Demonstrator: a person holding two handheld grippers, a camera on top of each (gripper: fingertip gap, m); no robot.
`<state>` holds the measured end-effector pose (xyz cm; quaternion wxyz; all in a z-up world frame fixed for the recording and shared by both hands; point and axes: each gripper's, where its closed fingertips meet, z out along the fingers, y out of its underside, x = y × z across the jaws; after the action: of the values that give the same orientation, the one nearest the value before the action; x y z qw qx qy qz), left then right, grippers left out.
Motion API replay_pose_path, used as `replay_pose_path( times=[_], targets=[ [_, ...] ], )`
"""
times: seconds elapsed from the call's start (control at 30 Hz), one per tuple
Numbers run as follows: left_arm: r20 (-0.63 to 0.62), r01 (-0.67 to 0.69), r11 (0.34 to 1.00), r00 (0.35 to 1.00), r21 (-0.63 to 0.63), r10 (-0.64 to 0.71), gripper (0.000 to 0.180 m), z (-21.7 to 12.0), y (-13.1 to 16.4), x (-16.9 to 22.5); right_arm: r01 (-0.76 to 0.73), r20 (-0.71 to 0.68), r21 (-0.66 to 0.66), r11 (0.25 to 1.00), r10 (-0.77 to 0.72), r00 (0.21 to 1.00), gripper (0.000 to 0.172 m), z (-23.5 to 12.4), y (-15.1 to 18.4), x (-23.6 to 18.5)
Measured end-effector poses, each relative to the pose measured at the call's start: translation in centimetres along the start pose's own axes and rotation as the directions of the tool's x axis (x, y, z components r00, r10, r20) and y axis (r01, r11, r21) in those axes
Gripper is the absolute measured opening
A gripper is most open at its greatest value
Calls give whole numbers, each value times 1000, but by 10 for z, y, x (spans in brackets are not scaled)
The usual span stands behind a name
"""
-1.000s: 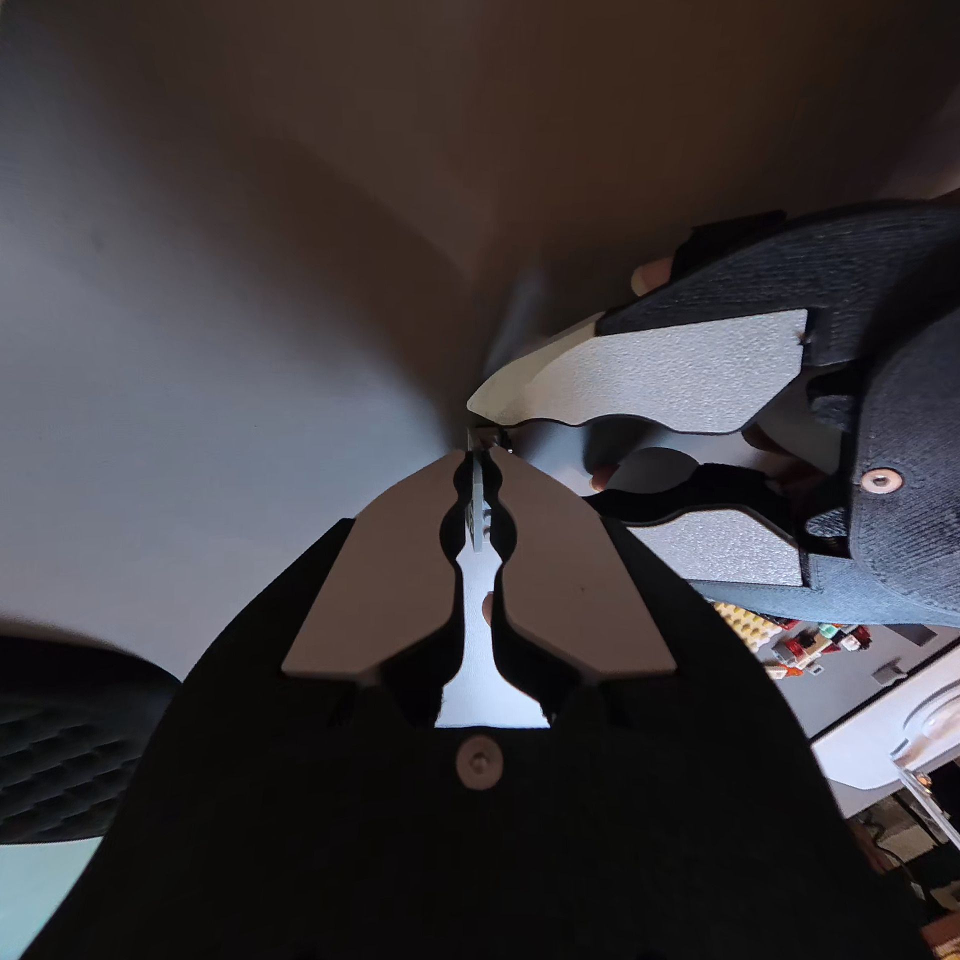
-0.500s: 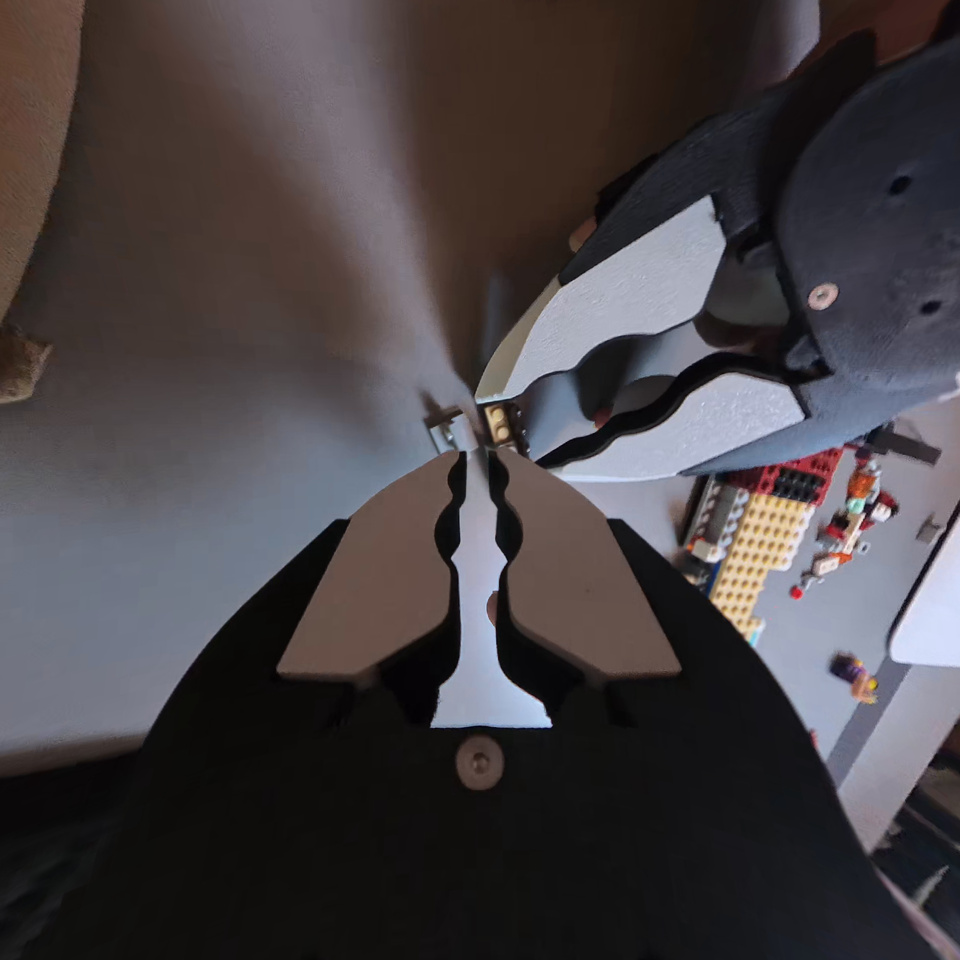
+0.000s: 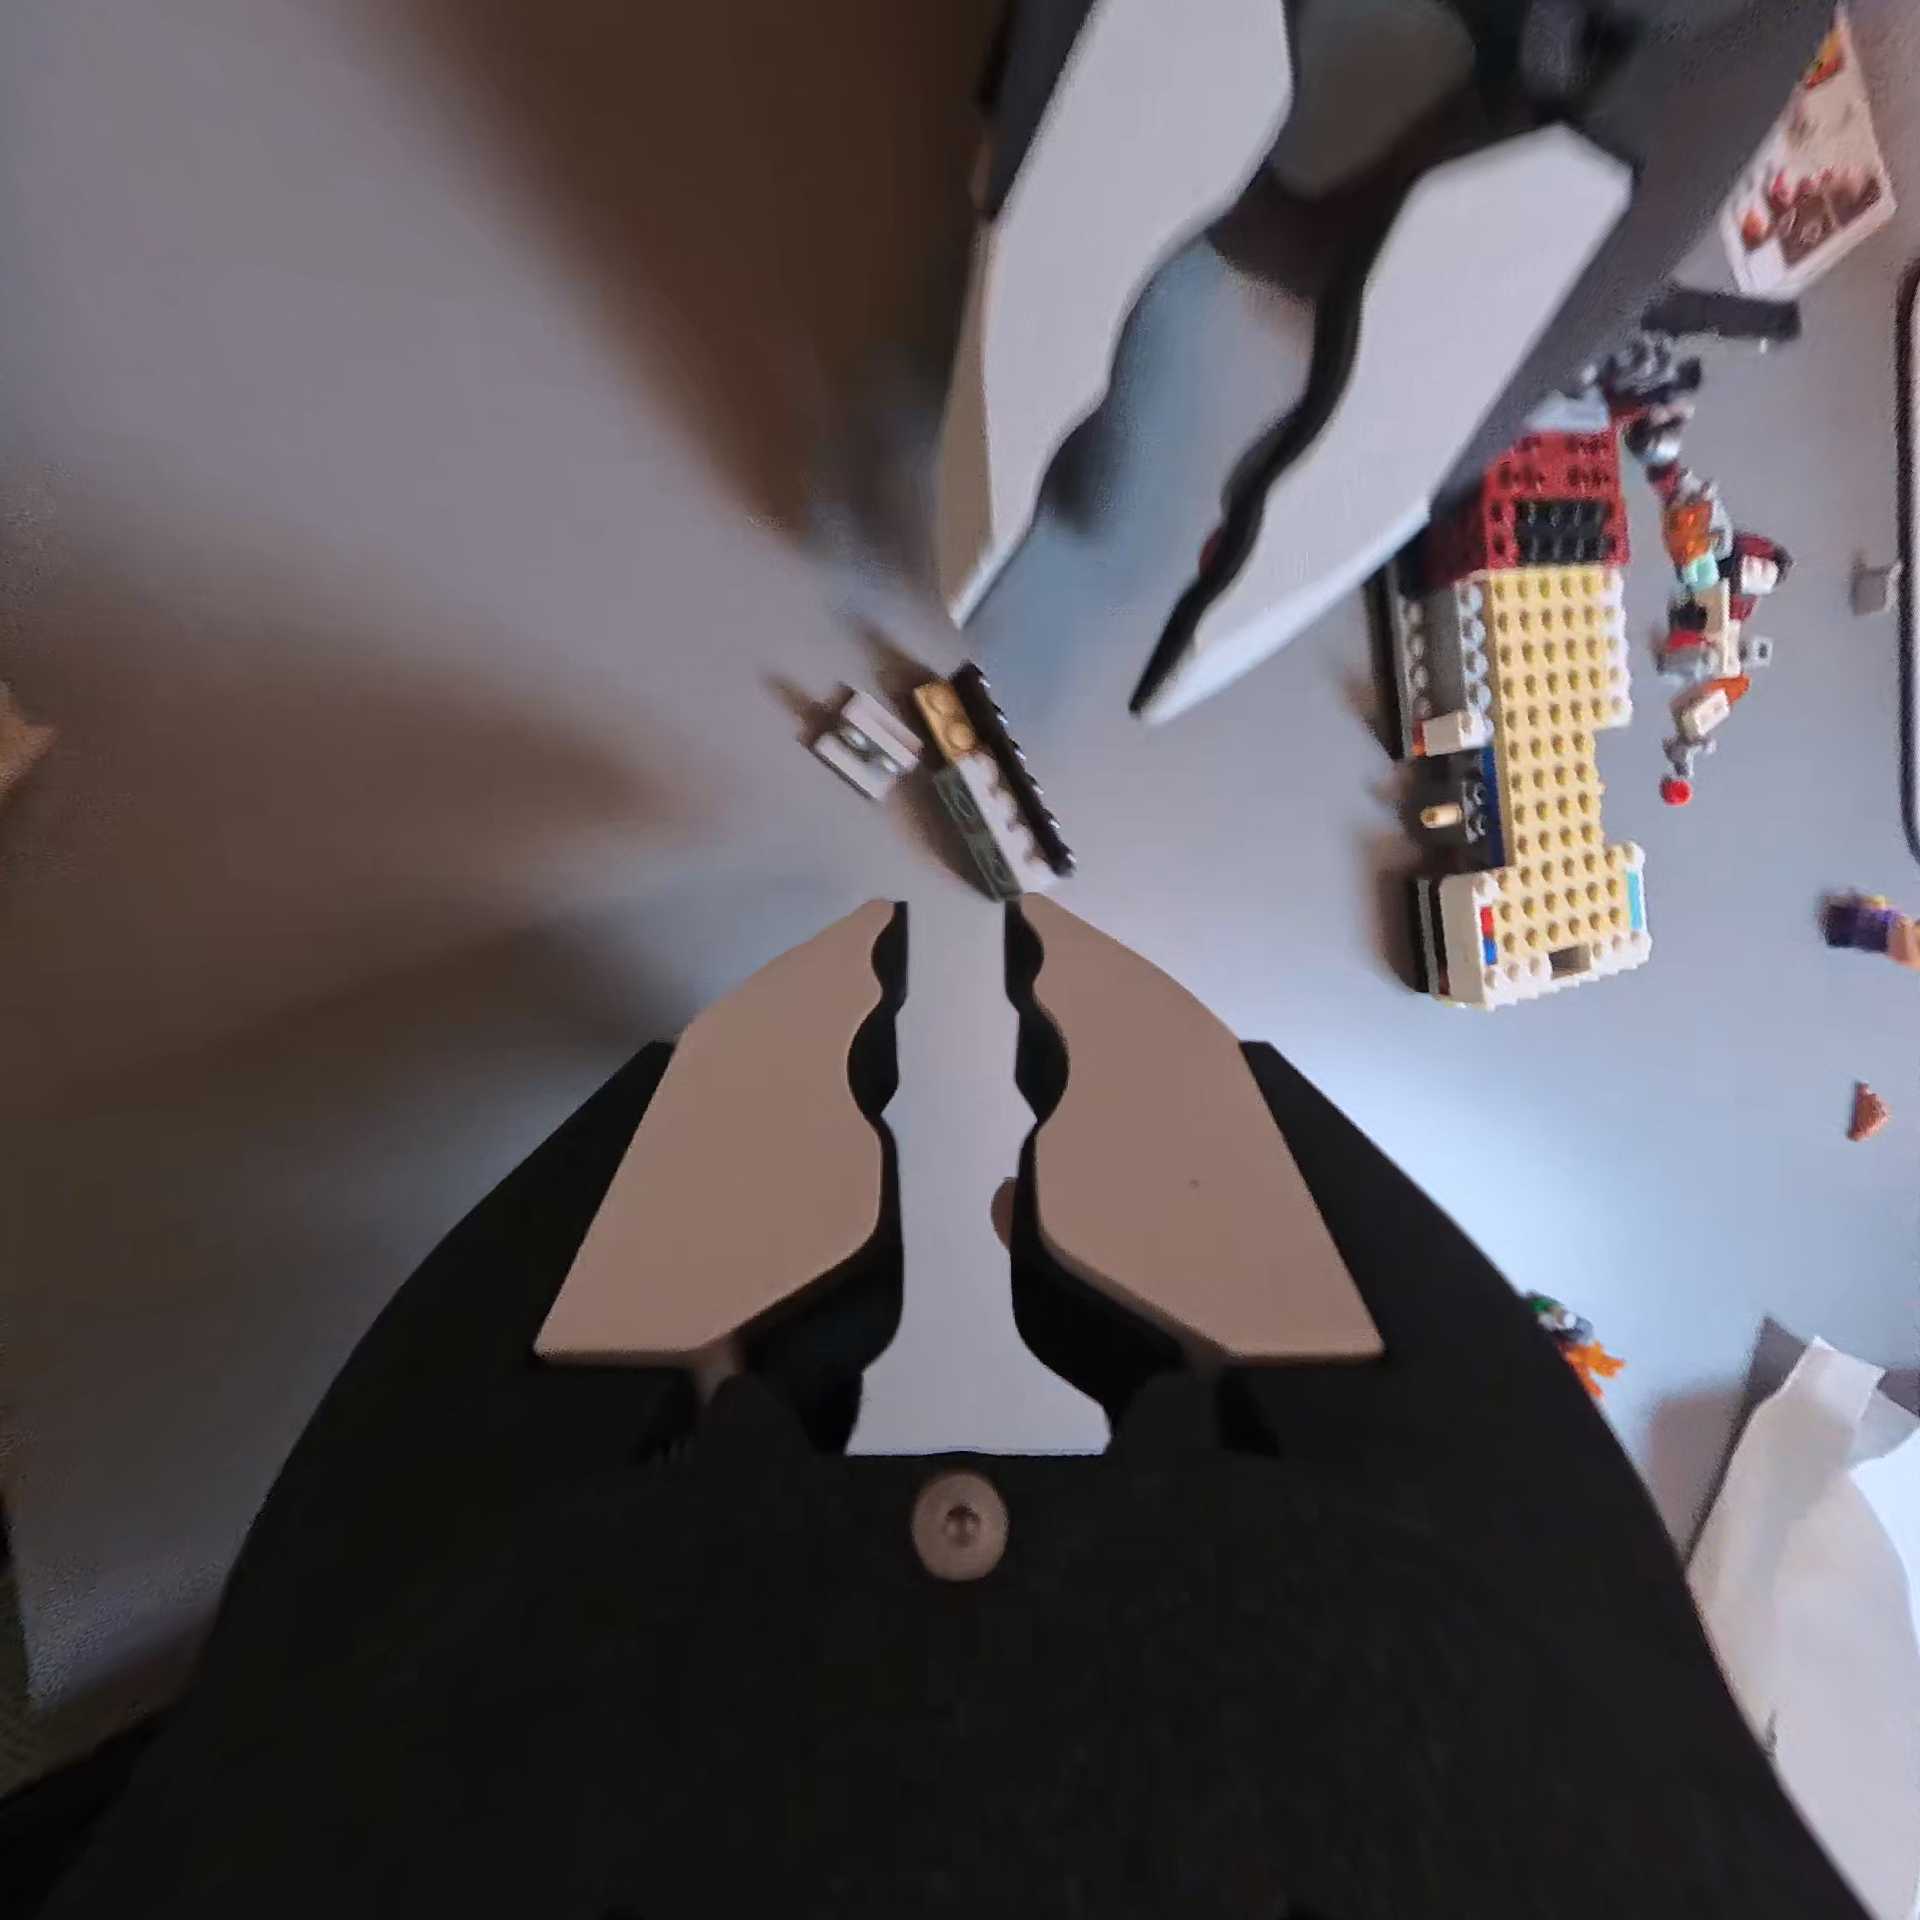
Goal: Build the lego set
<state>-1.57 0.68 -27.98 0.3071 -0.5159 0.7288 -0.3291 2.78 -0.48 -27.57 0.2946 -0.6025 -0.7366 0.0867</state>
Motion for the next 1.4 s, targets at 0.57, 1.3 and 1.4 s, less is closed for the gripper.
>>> replay_pose_path(
  times=[0.57, 1.3, 1.4],
  targets=[
    [364, 520, 854, 798, -14, -480, 34, -10, 7, 35, -241, 115, 36, 970, 235, 965, 14, 2, 24, 17],
    [524, 629, 762, 706, -154, -476, 19, 12, 19, -7, -448, -57, -23, 894, 446, 893, 21, 8, 59, 38],
    [405, 564, 809, 787, -165, -466, 19, 9, 19, -7, -437, -18, 19, 899, 438, 899, 26, 8, 50, 30]
  ],
)
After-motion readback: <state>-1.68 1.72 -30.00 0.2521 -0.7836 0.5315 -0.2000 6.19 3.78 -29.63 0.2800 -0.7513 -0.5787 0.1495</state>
